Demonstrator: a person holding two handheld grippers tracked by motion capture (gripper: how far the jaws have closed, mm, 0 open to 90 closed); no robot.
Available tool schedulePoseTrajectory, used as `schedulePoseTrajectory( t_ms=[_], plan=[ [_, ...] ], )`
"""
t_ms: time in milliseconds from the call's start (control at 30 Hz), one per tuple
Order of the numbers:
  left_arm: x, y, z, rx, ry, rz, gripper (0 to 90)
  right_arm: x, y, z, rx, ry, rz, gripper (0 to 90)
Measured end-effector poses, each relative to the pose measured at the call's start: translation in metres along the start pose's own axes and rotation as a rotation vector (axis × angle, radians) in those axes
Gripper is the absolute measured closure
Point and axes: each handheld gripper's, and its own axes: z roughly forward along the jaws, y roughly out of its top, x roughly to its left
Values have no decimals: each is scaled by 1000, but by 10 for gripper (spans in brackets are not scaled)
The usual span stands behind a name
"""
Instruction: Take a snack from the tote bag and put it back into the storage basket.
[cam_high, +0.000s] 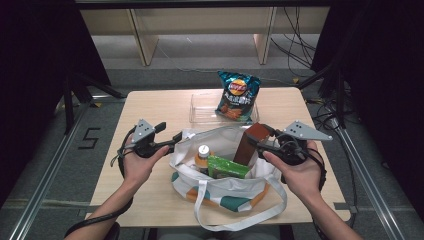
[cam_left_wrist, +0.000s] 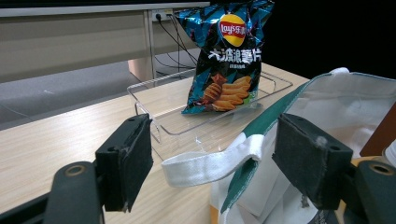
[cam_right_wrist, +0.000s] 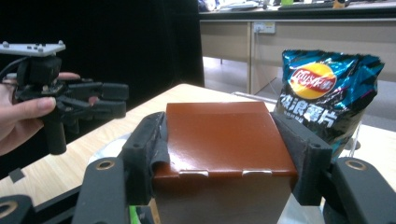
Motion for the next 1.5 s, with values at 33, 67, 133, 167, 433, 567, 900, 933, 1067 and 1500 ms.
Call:
schedulePoseTrajectory(
  t_ms=[33, 67, 133, 167, 433, 567, 900, 933, 1067, 1500],
  plan=[
    [0, 0, 0, 1, 0, 1, 270, 1, 1, -1, 1, -2, 17, 394],
    [0, 0, 0, 1, 0, 1, 270, 1, 1, -1, 1, -2, 17, 394],
    [0, 0, 0, 0, 0, 1, 270, -1, 6, 0, -7, -21, -11, 394],
    [0, 0, 0, -1, 0, -1, 270, 0, 7, 0, 1, -19, 6, 394],
    [1, 0, 0, 0, 0, 11, 270, -2, 21, -1, -24, -38, 8, 394],
    [0, 0, 0, -1, 1, 0, 270, -4, 25, -1, -55, -39, 15, 394],
    [0, 0, 0, -1, 1, -2, 270, -3, 35, -3, -104, -55, 17, 395],
    [0, 0, 0, -1, 1, -2, 270, -3, 37, -4, -99, -58, 13, 395],
    [0, 0, 0, -2, 1, -2, 270, -2, 42, -5, -123, -63, 30, 395],
    [-1, 0, 1, -4, 0, -7, 269, -5, 47, -4, -146, -82, 36, 395]
  ],
)
